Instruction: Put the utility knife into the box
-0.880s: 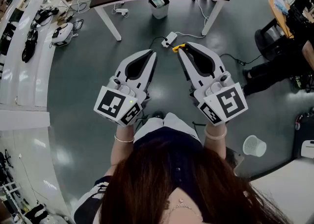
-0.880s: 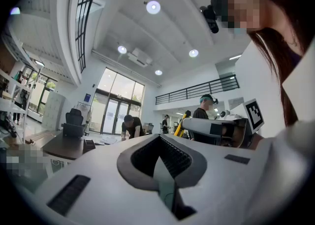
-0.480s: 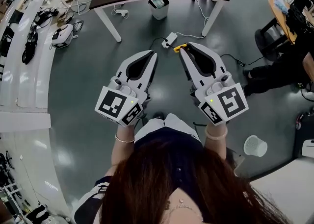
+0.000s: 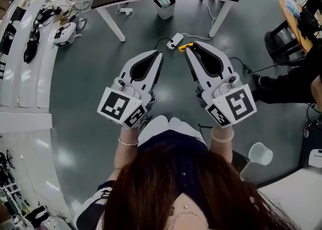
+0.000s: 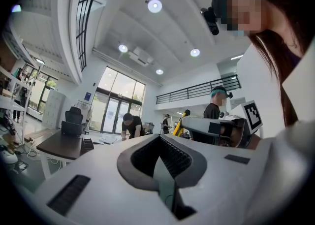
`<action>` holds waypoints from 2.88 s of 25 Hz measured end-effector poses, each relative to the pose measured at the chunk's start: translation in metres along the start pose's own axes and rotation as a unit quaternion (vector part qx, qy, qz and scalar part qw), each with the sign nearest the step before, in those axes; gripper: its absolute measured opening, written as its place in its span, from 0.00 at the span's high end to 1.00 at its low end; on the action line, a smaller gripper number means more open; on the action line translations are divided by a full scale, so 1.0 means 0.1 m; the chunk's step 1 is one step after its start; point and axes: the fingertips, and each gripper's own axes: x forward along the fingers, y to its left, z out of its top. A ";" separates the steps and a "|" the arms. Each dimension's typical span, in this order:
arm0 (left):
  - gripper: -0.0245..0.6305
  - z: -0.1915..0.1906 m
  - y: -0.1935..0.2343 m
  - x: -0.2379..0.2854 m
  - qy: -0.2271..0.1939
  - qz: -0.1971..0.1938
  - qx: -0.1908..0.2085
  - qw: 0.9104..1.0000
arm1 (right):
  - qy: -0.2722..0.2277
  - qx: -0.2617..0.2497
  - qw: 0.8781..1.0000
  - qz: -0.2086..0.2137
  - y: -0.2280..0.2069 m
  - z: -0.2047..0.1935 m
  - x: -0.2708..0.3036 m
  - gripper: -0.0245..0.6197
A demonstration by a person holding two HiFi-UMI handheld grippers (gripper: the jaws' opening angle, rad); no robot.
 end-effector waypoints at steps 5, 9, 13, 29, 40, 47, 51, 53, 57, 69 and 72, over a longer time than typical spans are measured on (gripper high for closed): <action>0.96 -0.13 0.11 0.23 0.009 0.010 -0.006 1.000 | 0.001 0.006 1.000 0.010 -0.23 -0.09 0.14 0.87; 0.96 -0.13 0.40 0.44 0.008 0.016 -0.010 1.000 | 0.005 0.013 1.000 0.015 -0.41 -0.18 0.41 0.87; 0.96 -0.10 0.82 0.71 -0.003 0.015 -0.007 1.000 | 0.003 0.013 1.000 0.010 -0.69 -0.26 0.80 0.87; 0.96 0.14 2.43 1.84 -0.017 0.000 -0.006 1.000 | 0.003 0.005 1.000 0.002 -1.69 -0.32 2.47 0.87; 0.96 -0.09 3.41 2.70 -0.005 0.034 -0.013 0.999 | 0.012 0.014 0.999 0.034 -2.59 -0.67 3.52 0.87; 0.96 -0.06 4.11 3.45 -0.008 0.064 -0.010 0.998 | 0.009 0.024 0.997 0.068 -3.35 -0.74 4.31 0.87; 0.96 -0.05 4.43 3.80 -0.012 0.082 -0.011 0.997 | 0.004 0.029 0.995 0.093 -3.67 -0.77 4.68 0.87; 0.96 -0.05 4.58 3.91 -0.014 0.090 -0.012 0.996 | 0.002 0.032 0.994 0.101 -3.78 -0.78 4.83 0.87; 0.96 0.00 4.90 4.09 -0.015 0.096 -0.017 0.995 | 0.002 0.038 0.993 0.110 -3.92 -0.80 5.16 0.87; 0.96 -0.16 5.71 4.52 0.000 0.096 -0.032 0.995 | 0.026 0.065 0.992 0.101 -4.33 -1.15 5.97 0.87; 0.96 -0.35 5.87 4.57 0.009 0.097 -0.048 0.994 | 0.045 0.081 0.991 0.095 -4.40 -1.40 6.14 0.87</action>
